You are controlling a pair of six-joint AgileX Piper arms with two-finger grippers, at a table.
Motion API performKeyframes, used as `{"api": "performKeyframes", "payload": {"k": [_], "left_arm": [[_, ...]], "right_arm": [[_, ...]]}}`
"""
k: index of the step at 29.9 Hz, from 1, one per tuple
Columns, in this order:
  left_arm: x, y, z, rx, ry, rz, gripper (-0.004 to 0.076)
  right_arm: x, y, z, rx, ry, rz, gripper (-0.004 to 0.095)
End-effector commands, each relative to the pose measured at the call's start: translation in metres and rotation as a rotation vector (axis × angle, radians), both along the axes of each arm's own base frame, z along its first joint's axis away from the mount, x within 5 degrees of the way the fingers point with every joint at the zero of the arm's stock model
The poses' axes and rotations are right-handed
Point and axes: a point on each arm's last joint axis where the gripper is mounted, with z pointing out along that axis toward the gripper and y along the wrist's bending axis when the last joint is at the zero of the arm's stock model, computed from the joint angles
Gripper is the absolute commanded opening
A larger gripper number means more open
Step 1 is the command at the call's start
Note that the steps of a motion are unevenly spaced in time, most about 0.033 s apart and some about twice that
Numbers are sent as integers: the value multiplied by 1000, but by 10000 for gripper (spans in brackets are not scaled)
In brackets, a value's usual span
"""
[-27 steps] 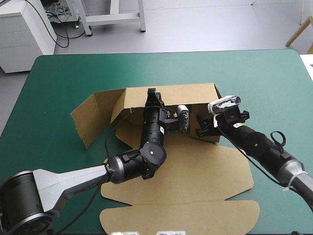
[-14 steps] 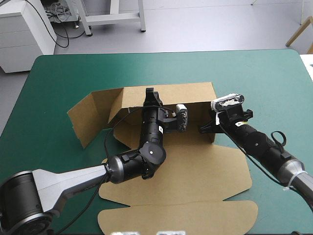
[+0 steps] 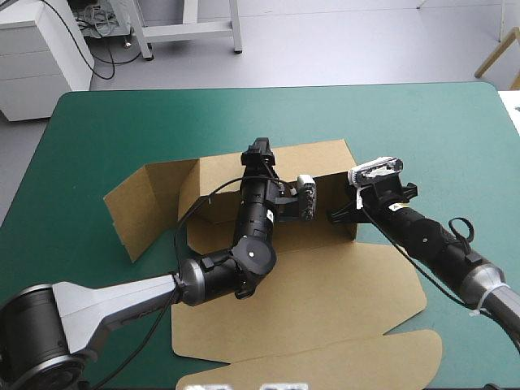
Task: Fold the box
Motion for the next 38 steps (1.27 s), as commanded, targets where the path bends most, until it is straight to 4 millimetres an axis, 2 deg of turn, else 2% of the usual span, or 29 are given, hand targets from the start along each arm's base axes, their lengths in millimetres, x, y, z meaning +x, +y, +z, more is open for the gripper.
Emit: {"api": "performKeyframes", "payload": {"k": [1, 6, 13, 20, 25, 26, 27, 28, 31, 32, 35, 38], "left_arm": [[-8, 0, 33, -37, -134, -22, 569], [-21, -9, 33, -40, -140, -56, 566], [-34, -15, 35, -41, -159, -64, 566], [-36, -16, 35, -39, -163, -63, 566], [-35, -16, 35, -39, -162, -63, 562], [-35, -17, 35, -32, -156, -73, 539], [-35, -17, 33, -16, -144, -80, 481], [-36, -17, 31, 17, -125, -88, 381], [-36, -16, 25, 148, -83, -88, -2], [-36, -15, 24, 198, -70, -89, 24], [-33, -15, 27, 232, -16, -95, 15], [-23, -15, 40, 217, 117, -107, 15]], "right_arm": [[2, -3, 19, 28, -88, -49, -8], [14, -3, 33, 36, -158, -92, -8], [48, 4, 48, 8, -243, -133, -8], [73, 9, 45, -25, -277, -179, -9], [76, 11, 38, -30, -256, -173, -10], [76, 11, 38, -30, -256, -173, -8], [76, 11, 38, -30, -256, -173, -10], [76, 11, 38, -30, -256, -173, -10], [76, 11, 38, -29, -253, -171, -11], [76, 11, 38, -29, -252, -170, -13], [76, 11, 38, -21, -249, -172, -14], [76, 11, 38, -21, -248, -170, -14]]}}
